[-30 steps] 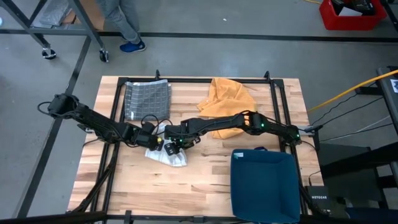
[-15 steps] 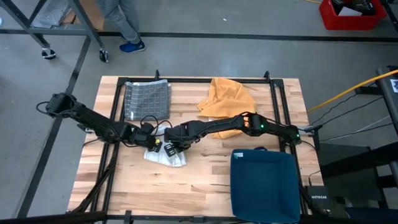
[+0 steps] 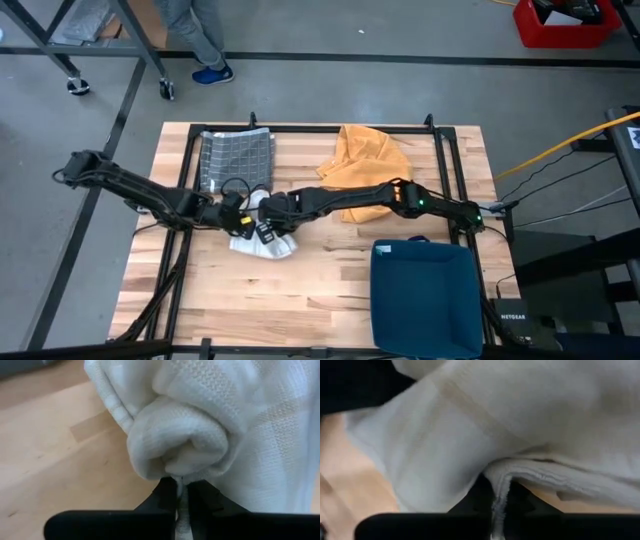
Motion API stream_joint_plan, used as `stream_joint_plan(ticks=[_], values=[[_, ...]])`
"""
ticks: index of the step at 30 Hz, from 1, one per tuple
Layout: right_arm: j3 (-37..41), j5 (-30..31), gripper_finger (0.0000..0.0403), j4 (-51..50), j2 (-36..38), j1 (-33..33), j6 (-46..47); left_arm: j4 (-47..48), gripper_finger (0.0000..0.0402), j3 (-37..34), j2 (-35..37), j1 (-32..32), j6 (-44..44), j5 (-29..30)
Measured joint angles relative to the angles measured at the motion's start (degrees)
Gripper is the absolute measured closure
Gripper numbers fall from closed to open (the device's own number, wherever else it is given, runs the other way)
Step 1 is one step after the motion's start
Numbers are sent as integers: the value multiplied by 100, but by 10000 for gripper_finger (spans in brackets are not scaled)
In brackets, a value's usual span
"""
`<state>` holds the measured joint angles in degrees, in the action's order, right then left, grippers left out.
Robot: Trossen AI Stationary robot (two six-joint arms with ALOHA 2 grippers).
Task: Fold towel
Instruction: Stack the white towel on top of the gray towel
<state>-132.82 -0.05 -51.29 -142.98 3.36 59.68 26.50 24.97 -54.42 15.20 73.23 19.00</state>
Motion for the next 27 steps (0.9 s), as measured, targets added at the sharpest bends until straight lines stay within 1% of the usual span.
stream_joint_plan(ticks=[2, 4, 7, 11, 14, 18, 27], values=[[-120, 68, 378, 2, 0, -10, -13, 0, 392, 6, 224, -11, -13, 27], [-215, 203, 385, 11, 0, -25, -33, -6, 392, 11, 432, -46, -100, 45], [-214, 247, 393, 137, 22, -72, -61, 1, 392, 11, 737, -129, -215, 79], [-218, 289, 384, 125, 50, -125, -57, -13, 392, 15, 1104, -303, -332, 164], [-218, 457, 381, 100, 52, -157, -13, -14, 392, 20, 1321, -453, -516, 176], [-218, 573, 393, 224, 52, -244, -11, -20, 392, 20, 1483, -692, -755, 203], [-218, 597, 385, 838, 52, -509, 4, -22, 392, 28, 1538, -1278, -1309, 312]])
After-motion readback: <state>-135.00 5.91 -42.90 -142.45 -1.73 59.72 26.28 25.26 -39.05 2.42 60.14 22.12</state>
